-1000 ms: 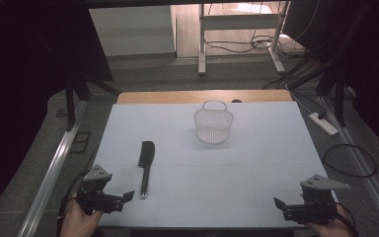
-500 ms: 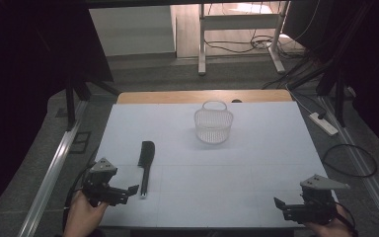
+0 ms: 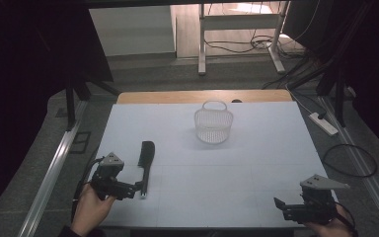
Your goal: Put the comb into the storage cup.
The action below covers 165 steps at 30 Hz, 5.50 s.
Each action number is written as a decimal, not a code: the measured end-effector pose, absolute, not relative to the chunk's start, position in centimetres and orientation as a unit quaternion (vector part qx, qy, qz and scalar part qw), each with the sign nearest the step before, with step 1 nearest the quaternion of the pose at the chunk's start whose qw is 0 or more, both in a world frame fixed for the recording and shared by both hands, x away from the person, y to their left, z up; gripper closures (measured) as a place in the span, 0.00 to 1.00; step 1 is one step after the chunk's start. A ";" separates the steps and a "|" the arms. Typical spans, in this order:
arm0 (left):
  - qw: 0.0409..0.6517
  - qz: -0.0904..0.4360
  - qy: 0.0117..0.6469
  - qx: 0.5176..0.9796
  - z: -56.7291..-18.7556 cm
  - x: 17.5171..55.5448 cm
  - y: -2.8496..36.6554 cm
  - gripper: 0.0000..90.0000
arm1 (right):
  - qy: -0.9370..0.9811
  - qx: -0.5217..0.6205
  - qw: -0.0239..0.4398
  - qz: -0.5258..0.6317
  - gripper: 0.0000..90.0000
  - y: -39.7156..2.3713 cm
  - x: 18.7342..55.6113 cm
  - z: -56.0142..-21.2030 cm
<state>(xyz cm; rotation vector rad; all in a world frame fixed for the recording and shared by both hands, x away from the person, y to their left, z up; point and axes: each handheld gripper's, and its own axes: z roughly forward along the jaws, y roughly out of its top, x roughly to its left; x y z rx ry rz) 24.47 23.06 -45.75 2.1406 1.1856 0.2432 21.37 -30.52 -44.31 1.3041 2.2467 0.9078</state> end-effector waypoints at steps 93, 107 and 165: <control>0.231 0.016 0.410 0.882 -48.1 30.2 18.2 0.99 | 0.806 0.461 0.191 0.319 0.02 -30.4 21.4 -44.4; 0.202 0.011 0.411 0.889 -49.9 30.3 18.1 0.99 | 0.808 0.457 0.191 0.318 0.02 -30.3 21.4 -44.4; 0.224 0.024 0.432 0.873 -47.2 29.6 19.2 0.89 | 0.815 0.453 0.187 0.309 0.04 -30.1 21.5 -44.5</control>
